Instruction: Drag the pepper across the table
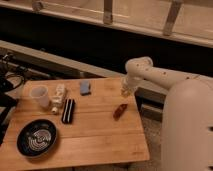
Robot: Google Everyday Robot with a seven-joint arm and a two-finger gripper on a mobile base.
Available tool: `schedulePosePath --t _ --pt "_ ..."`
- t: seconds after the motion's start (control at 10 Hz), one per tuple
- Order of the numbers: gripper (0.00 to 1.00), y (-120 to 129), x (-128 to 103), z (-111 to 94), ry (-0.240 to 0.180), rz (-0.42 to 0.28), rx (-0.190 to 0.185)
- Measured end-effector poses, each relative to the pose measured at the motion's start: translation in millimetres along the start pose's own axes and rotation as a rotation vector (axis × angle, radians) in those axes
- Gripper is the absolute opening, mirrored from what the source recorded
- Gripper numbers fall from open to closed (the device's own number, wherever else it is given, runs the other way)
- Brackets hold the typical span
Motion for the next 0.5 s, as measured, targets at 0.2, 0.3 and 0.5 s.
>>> schedulePosePath --t 0.2,0.3,0.5 --pt "0.0 -2.2 -3.3 0.3 0.0 0.002 0.003" --pt "0.0 2.2 -2.5 1.2 -0.001 0.002 -0.001" --pt "0.0 -2.0 -7.8 0.1 -0.006 0.011 -0.004"
